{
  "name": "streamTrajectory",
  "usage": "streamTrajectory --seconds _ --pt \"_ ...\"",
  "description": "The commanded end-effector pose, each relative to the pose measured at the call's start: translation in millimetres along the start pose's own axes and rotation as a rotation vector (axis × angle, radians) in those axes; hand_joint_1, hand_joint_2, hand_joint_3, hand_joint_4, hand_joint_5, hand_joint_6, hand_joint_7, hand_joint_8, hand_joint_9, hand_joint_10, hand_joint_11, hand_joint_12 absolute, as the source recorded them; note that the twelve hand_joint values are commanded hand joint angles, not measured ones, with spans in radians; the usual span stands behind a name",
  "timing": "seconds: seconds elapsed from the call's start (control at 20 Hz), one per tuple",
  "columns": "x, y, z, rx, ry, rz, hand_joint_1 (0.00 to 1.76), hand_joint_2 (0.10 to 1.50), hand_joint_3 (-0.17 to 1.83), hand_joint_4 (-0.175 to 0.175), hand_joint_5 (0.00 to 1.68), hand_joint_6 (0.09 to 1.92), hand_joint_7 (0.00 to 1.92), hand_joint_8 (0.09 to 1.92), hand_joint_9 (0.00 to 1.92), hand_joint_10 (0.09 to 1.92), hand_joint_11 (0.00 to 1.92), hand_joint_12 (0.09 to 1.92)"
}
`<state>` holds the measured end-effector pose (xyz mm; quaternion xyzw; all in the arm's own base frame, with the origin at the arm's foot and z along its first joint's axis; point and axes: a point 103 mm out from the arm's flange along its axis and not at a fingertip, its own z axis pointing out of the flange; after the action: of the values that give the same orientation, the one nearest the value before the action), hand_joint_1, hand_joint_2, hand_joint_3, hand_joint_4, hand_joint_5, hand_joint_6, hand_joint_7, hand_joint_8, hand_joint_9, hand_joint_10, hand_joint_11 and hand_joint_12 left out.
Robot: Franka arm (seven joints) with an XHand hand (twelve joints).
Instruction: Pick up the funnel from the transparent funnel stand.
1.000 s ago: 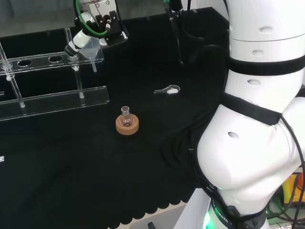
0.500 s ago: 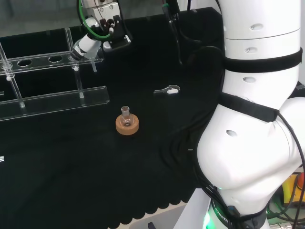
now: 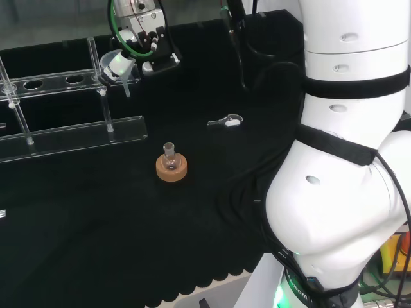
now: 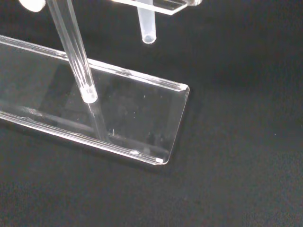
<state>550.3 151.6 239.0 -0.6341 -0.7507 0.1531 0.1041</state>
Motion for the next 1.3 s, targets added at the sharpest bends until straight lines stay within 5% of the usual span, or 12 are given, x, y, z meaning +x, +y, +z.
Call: streamTrajectory --seconds 0.05,0.5,1.3 --pt "3.0 -0.3 -0.1 -0.017 0.005 -0.003 0.47 0.72 0.02 -0.086 0.01 0.09 0.16 0.51 0.00 0.61 0.00 0.70" --pt "5.2 4.2 -0.3 -0.031 -0.008 0.021 0.49 0.75 0.03 -0.053 0.19 0.09 0.33 0.54 0.08 0.82 0.00 0.84" --pt "-1.6 12.0 2.7 -0.056 0.019 0.044 0.52 0.78 0.07 -0.026 0.46 0.09 0.63 0.50 0.27 0.74 0.00 1.01"
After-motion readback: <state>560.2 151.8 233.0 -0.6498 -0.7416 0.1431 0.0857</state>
